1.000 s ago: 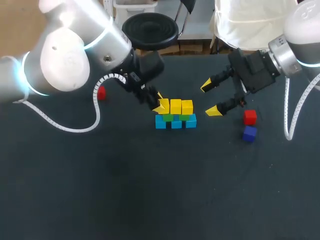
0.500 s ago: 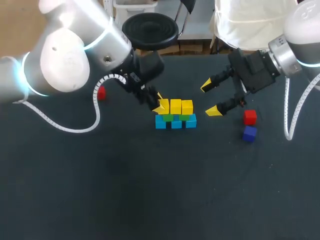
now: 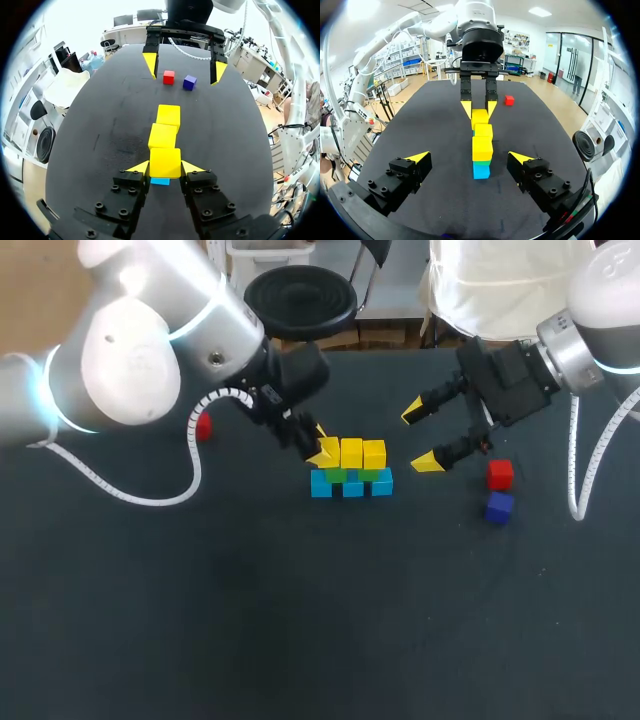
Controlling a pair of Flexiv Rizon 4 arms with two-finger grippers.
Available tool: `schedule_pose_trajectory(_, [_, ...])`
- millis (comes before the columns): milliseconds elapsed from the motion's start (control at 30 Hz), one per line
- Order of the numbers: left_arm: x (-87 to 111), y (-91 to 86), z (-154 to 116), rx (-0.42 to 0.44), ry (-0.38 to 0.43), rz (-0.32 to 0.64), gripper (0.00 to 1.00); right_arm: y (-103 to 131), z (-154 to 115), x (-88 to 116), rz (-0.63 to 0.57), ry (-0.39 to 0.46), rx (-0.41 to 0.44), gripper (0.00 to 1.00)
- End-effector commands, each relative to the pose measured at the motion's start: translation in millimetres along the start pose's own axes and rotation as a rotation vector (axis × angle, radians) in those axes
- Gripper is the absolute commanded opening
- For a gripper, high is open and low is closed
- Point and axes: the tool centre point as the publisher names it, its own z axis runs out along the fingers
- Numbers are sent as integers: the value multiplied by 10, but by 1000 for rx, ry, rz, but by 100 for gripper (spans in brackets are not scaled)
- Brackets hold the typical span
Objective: Place the blue cubes, place green cubes on the blue cubes, place the yellow cubes on the green cubes, then place the red cubes on the yellow cubes, and place purple cube on the red cubes.
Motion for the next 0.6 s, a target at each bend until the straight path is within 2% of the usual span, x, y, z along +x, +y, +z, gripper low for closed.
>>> schedule_pose_trajectory(33, [-3,-13,6,-3,0,3,0,6,-3,2,-1,-2,1,100])
schedule_pose_trajectory(600, [-15,-16,25,0,8,13,0,6,-3,2,-1,-2,1,100])
